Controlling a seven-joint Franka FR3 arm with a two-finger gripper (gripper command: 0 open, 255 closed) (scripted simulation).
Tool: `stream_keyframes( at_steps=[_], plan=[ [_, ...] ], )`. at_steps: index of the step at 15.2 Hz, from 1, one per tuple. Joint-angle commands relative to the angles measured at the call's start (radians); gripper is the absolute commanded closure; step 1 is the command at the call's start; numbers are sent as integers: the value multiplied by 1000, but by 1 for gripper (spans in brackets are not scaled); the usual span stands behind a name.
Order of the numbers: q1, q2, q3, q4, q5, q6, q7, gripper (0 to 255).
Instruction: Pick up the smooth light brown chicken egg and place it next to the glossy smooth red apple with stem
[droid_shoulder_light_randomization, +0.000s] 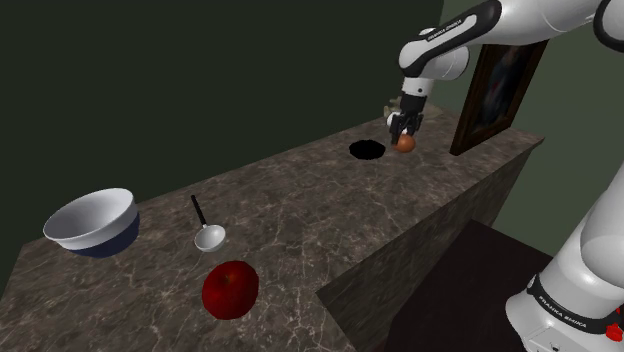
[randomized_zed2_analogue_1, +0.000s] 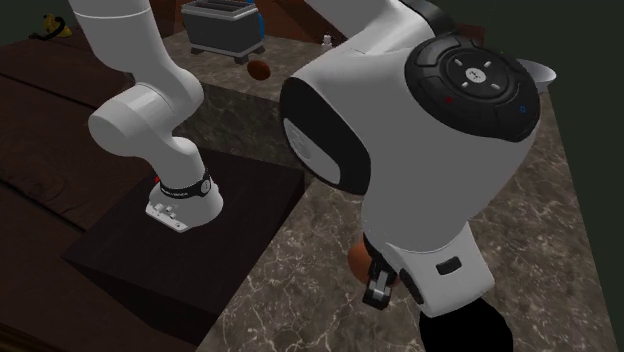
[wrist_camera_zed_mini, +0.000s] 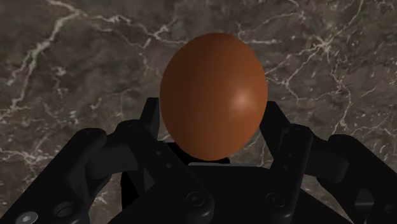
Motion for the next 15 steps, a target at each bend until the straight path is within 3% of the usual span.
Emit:
stream_keyframes(
  at_steps=[1, 15],
  plan=[
    [1, -17, 0, 10, -9, -24, 10, 255],
    [1, -68, -3, 139, -41, -197, 59, 255]
  ],
)
